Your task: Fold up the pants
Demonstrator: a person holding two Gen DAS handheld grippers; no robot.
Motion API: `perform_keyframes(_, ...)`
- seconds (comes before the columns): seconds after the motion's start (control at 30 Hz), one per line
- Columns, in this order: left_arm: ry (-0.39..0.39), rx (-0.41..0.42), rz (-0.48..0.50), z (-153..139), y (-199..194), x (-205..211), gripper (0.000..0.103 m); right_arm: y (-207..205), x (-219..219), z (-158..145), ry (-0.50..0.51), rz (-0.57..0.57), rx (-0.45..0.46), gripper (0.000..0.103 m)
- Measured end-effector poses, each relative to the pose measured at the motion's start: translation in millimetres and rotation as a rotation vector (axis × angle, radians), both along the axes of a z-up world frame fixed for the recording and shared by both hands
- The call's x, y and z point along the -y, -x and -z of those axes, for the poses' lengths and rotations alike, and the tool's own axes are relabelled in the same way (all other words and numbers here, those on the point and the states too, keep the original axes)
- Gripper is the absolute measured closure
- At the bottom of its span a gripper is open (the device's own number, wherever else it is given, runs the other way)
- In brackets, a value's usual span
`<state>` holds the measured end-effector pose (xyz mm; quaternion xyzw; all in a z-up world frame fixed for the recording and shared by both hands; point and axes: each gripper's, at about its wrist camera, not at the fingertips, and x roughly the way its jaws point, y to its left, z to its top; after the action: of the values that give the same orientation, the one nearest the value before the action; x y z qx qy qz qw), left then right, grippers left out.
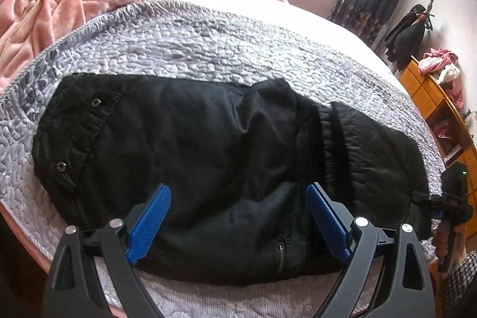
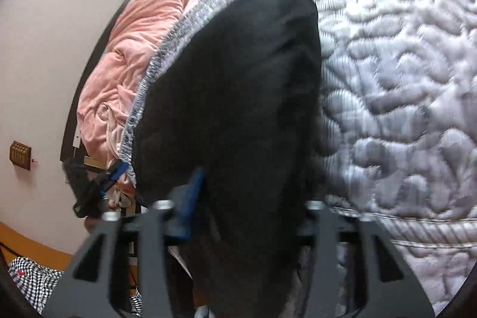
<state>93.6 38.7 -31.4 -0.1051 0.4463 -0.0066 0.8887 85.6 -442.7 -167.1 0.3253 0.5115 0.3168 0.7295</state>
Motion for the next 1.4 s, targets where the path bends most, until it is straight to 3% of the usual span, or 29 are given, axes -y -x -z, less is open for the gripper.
perform_keyframes(0.17,0.005,-0.032,-0.020,14,-8,1,0.010,6,15,-17,0.034,0.010,0.071,0.080)
perform_keyframes(0.3,-0.016,-0.070,-0.029,32,-11,2,0.010,19,32,-2,0.053,0.080,0.039,0.080)
perform_keyframes(0.37,-0.025,-0.081,-0.032,38,-9,2,0.010,20,29,4,0.052,0.093,0.016,0.078)
perform_keyframes(0.43,-0.035,-0.083,-0.029,38,-5,-1,0.010,22,28,2,0.087,0.104,0.000,0.069)
perform_keyframes(0.47,-0.035,-0.086,-0.033,36,-2,-5,0.010,21,24,-1,0.124,0.109,-0.007,0.060)
perform_keyframes(0.57,-0.022,-0.082,-0.052,26,7,-22,0.010,23,13,-21,0.283,0.134,0.005,0.043)
perform_keyframes(0.73,0.006,-0.110,-0.157,11,26,-75,0.010,41,0,-62,0.523,0.223,0.092,0.038)
perform_keyframes(0.9,0.067,-0.161,-0.311,17,49,-137,0.010,62,-56,-109,0.683,0.206,0.282,0.036)
perform_keyframes(1.03,0.253,-0.200,-0.387,37,55,-173,0.010,63,-96,-114,0.533,0.106,0.302,0.034)
perform_keyframes(1.13,0.367,-0.207,-0.446,55,53,-192,0.010,54,-128,-96,0.557,0.047,0.270,0.033)
perform_keyframes(1.3,0.396,-0.195,-0.471,66,38,-200,0.010,48,-159,-63,0.597,0.006,0.210,0.033)
perform_keyframes(1.4,0.415,-0.176,-0.459,64,25,-197,0.010,43,-149,-55,0.545,0.028,0.192,0.031)
